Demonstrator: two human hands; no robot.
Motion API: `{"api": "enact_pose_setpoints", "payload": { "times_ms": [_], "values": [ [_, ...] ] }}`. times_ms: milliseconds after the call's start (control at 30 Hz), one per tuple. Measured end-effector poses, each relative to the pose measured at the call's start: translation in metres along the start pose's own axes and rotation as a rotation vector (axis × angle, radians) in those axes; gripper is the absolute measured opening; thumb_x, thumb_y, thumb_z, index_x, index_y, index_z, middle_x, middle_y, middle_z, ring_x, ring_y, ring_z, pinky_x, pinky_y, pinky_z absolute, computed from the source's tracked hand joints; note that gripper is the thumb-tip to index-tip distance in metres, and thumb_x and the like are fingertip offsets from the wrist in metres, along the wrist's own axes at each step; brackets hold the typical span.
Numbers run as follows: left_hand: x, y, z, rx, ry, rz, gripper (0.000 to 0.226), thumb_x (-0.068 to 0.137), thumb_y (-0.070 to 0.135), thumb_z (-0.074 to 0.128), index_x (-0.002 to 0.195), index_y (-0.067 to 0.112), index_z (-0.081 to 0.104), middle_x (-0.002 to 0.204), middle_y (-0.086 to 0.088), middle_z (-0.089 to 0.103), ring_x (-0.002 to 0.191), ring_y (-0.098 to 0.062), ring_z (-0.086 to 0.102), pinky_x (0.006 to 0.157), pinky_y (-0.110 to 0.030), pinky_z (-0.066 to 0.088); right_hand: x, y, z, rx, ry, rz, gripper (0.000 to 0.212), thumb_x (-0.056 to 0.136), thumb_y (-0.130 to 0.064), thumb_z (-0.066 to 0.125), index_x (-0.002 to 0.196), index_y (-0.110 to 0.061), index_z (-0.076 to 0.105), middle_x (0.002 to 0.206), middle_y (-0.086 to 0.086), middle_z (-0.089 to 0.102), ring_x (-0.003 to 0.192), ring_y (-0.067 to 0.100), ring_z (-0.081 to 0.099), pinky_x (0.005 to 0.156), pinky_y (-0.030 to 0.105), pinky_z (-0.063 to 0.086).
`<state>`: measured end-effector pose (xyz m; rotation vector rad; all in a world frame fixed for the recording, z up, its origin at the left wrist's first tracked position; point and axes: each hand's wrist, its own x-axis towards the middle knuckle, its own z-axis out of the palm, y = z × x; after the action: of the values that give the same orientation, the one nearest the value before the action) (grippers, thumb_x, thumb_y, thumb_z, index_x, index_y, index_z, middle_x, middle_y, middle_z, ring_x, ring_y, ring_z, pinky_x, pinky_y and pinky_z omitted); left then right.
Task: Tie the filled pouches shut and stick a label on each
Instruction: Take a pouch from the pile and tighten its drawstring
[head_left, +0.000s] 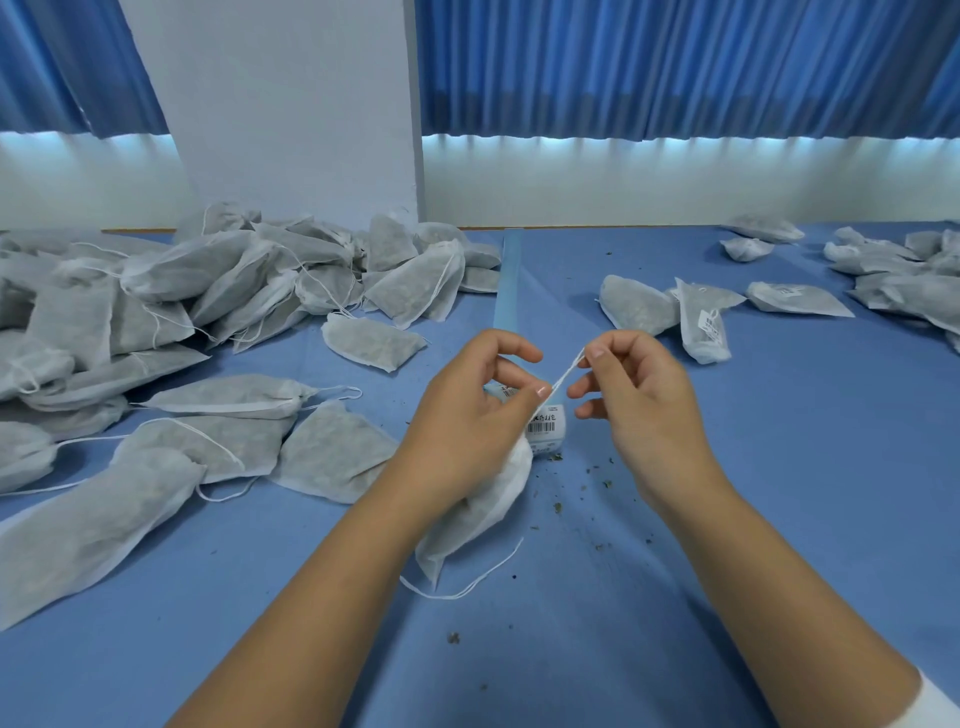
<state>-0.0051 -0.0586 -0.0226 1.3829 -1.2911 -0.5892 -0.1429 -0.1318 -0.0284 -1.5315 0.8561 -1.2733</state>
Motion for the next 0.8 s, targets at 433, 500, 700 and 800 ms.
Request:
{"api": "enact_pose_setpoints", "payload": {
  "times_ms": [433,500,700,800],
  "values": [
    [0.005,-0.001,-0.029,0.126,-0.145,-0.236,0.016,0.089,0.016,0.063,0.092,0.027,0.073,0.093,0.005,0.074,0.085,-0.007,0.066,0.08,-0.02,0.049,0.005,-0.013,-0.009,0.515,-0.04,0.126,0.017,0.101,-0.008,0.048,0.089,-0.005,0.06,0.075,0.002,0.068,0.075,0.015,0.069,0.074,0.024,0.057],
    [0.006,-0.003,-0.031,0.124,-0.105,-0.216,0.01,0.088,0.016,0.066,0.09,0.022,0.073,0.09,0.002,0.075,0.081,-0.01,0.065,0.079,-0.026,0.05,0.003,-0.014,-0.008,0.486,-0.047,0.086,0.016,0.101,-0.008,0.049,0.09,-0.005,0.06,0.077,0.003,0.069,0.077,0.015,0.069,0.074,0.025,0.057],
    [0.011,-0.003,-0.031,0.0,0.132,-0.172,0.016,0.089,0.026,0.071,0.078,0.014,0.069,0.067,0.009,0.062,0.065,-0.008,0.054,0.068,-0.025,0.044,-0.017,-0.014,0.004,0.039,-0.16,-0.311,0.008,0.089,-0.013,0.064,0.087,-0.02,0.067,0.091,-0.006,0.065,0.09,0.011,0.064,0.073,0.024,0.054],
    [0.01,0.0,-0.032,-0.058,0.179,-0.169,0.032,0.092,0.031,0.066,0.064,0.02,0.057,0.058,0.013,0.049,0.059,-0.006,0.045,0.066,-0.03,0.041,-0.025,-0.009,0.011,-0.207,-0.224,-0.523,0.011,0.087,-0.014,0.067,0.087,-0.024,0.069,0.105,-0.006,0.059,0.1,0.01,0.059,0.084,0.018,0.047]
  ]
}}
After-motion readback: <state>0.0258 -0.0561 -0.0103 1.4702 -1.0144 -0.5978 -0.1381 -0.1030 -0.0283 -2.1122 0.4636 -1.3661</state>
